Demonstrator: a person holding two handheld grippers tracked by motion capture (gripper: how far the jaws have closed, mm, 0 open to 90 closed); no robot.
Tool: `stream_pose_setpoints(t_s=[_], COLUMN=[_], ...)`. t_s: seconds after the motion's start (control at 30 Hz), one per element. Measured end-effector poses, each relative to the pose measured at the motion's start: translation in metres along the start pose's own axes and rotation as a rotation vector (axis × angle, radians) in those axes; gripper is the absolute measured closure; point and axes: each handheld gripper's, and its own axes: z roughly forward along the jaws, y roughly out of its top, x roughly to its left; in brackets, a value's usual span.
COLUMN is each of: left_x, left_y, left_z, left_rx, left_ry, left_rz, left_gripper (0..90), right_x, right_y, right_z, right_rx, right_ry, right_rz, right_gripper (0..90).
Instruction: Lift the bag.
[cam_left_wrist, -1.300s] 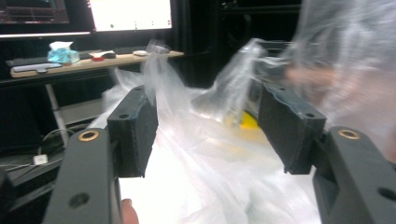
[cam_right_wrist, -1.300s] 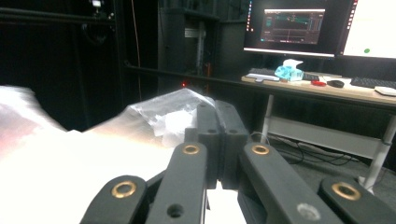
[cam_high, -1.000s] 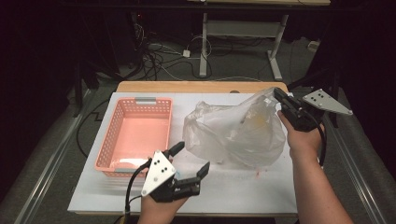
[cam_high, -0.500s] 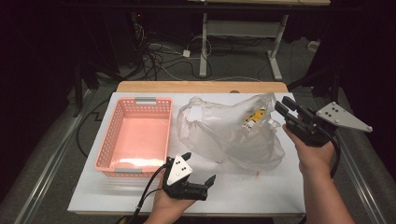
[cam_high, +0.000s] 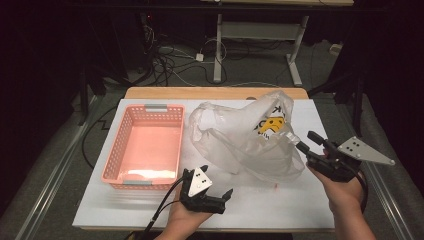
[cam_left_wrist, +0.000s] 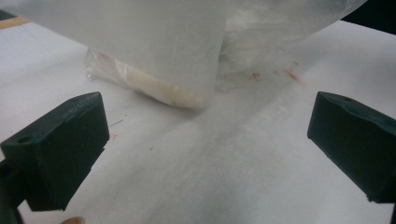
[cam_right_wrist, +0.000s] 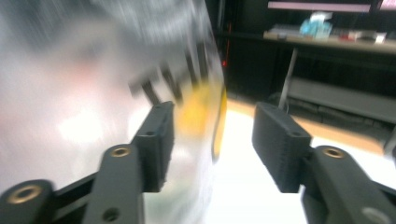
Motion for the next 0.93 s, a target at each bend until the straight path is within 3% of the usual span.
stream_pose_setpoints(t_s=[0.17, 0.43, 0.53, 0.73, 0.93], left_x=[0.005, 0.004, 0.005, 0.007, 0.006], left_y=[-0.005, -0.01, -0.013, -0.016, -0.019], left_z=[0.004, 0.005, 0.005, 0.004, 0.004], left_rx=[0.022, 0.026, 0.03, 0.023, 0.021], left_ry=[-0.012, 0.0, 0.002, 0.007, 0.006], left_rz=[-0.021, 0.002, 0.004, -0.01, -0.015], left_gripper=[0.0, 0.0, 0.0, 0.0, 0.0], right_x=[-0.003, -0.004, -0.003, -0.001, 0.002], right_y=[-0.033, -0.076, -0.087, -0.095, -0.094], right_z=[0.007, 0.01, 0.011, 0.015, 0.014], right_rx=[0.096, 0.188, 0.223, 0.243, 0.229], right_ry=[-0.01, -0.049, -0.047, -0.033, -0.035], right_rz=[0.026, 0.047, 0.067, 0.052, 0.038], right_gripper=[33.6, 13.6, 0.9, 0.1, 0.1])
